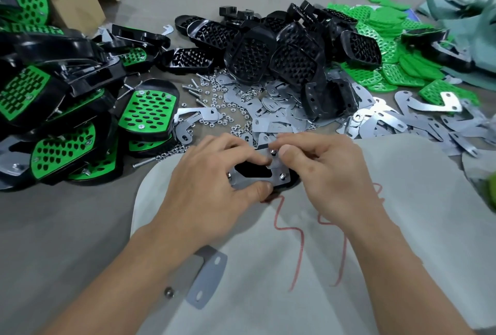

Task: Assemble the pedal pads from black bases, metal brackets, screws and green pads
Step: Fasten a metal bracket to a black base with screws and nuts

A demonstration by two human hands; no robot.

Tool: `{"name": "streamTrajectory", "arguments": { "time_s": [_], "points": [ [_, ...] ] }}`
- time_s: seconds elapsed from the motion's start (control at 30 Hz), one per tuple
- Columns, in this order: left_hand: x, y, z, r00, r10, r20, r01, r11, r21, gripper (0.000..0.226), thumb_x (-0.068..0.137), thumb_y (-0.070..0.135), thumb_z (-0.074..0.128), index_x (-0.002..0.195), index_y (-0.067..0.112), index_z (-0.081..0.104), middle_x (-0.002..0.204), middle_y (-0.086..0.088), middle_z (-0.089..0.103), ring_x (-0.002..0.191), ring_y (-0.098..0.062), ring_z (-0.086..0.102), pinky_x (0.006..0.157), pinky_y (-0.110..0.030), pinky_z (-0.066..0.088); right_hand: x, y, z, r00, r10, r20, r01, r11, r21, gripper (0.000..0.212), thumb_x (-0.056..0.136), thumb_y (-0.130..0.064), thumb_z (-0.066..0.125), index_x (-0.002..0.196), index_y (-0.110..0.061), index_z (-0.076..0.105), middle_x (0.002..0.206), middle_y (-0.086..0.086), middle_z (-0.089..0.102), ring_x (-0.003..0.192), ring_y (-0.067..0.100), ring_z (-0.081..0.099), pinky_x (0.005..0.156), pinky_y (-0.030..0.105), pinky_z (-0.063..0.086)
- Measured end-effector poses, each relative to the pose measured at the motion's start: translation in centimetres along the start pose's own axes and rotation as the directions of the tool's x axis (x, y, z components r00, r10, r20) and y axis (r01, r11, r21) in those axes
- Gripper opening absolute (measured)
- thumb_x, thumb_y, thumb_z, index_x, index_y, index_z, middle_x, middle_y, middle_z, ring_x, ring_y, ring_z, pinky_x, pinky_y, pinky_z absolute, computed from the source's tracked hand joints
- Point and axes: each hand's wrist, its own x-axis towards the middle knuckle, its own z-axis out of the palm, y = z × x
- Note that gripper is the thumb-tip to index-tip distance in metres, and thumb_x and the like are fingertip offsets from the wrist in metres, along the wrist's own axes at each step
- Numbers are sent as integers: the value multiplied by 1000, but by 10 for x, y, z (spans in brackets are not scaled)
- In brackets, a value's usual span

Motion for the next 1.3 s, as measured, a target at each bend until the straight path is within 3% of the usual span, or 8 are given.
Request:
{"name": "streamTrajectory", "arguments": {
  "time_s": [0.13, 0.33, 0.43, 0.5, 0.67, 0.83, 1.0, 1.3],
  "points": [
    [0, 1, -1, 1000, -4, 1, 4, 1000, -1, 32, 72, 58, 75, 102, 46, 71, 106, 24, 60, 98, -2, 47, 81, -30, 36, -3, 1, -3, 996, -2, -94, -8, 994, -109, 33, 86, -34, 63, 65, -9, 68, 71, -13, 71, 69, 8, 64, 69, 31, 48],
    [1, 1, 0, 1000, -11, 1, 11, 1000, -21, 33, 70, 58, 74, 101, 47, 71, 105, 26, 58, 98, 0, 45, 82, -20, 34, -3, -4, -7, 991, -8, -133, -13, 988, -153, 14, 80, -19, 75, 77, -33, 78, 77, -28, 70, 82, -17, 60, 75, 4, 43],
    [1, 1, 0, 1000, -4, 3, 4, 1000, -13, 33, 71, 54, 79, 101, 42, 72, 104, 24, 59, 96, -2, 46, 80, -24, 35, 4, -14, -2, 995, -88, -49, 65, 934, -352, 12, 79, -16, 74, 83, -27, 79, 72, -15, 72, 75, -2, 60, 72, 15, 49],
    [1, 2, -1, 1000, 4, 9, -4, 1000, -20, 34, 71, 51, 82, 102, 40, 74, 103, 22, 60, 94, -4, 46, 79, -29, 37, 10, -23, -2, 989, -134, 61, 147, 851, -505, 9, 81, -16, 69, 84, -20, 77, 74, 1, 72, 75, 22, 63, 71, 37, 54],
    [0, 4, -1, 1000, -6, -5, 6, 999, -42, 29, 69, 53, 75, 94, 40, 71, 102, 21, 61, 94, -4, 47, 79, -30, 39, 15, -54, -1, 933, -143, 330, 355, 511, -783, 17, 81, -15, 64, 74, -20, 49, 68, 1, 51, 63, 26, 47, 51, 34, 33],
    [1, 4, -2, 999, 34, -4, -34, 999, 5, 46, 70, 62, 58, 98, 29, 74, 106, 15, 65, 97, -14, 53, 81, -36, 44, 7, -71, 12, 825, -128, 550, 555, 371, -745, 14, 93, -11, 45, 99, -21, 38, 99, 1, 57, 99, 29, 58, 68, 33, 27],
    [1, 4, -1, 999, 40, -24, -40, 999, 2, 50, 69, 64, 58, 98, 27, 75, 106, 11, 66, 97, -18, 55, 80, -40, 47, 14, -78, 11, 821, -96, 563, 562, 316, -765, 24, 91, -9, 46, 79, -23, 31, 68, -4, 31, 70, 25, 35, 68, 34, 23],
    [1, 2, 2, 999, 25, -30, -25, 1000, 5, 35, 69, 55, 75, 90, 29, 66, 103, 15, 64, 94, -13, 50, 75, -36, 41, 25, -70, 7, 807, -118, 579, 585, 293, -756, 42, 87, -16, 55, 68, -21, 19, 67, -3, 26, 53, 16, 19, 49, 32, 13]
  ]
}}
